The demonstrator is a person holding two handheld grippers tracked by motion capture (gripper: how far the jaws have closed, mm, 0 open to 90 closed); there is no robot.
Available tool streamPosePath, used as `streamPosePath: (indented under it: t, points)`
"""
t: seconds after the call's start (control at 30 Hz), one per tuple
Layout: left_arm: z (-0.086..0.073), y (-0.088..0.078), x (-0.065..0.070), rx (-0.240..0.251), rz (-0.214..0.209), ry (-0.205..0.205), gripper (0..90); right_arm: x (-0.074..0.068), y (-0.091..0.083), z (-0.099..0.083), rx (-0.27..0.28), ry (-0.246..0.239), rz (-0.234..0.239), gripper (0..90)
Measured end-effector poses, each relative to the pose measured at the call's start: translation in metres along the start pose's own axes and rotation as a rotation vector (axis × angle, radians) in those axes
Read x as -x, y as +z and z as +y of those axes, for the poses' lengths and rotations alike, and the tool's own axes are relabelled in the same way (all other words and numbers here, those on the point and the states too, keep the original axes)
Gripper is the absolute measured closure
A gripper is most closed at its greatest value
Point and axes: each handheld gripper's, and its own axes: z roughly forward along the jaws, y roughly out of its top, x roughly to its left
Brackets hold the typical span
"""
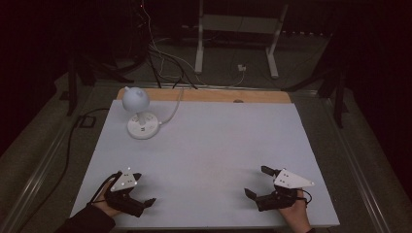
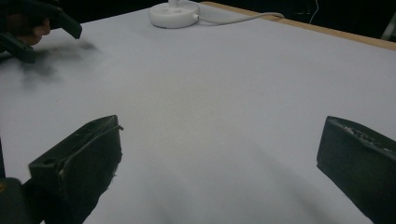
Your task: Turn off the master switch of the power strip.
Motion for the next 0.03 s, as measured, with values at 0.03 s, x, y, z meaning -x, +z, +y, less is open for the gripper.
streamPosePath:
  t: [0.03]
  points:
    - [0.0002,-0.0001,0.0001,0.006,0.001,0.001,0.3,-0.0001,0.0001,0.0000,0.000,0.000,0.000,0.0]
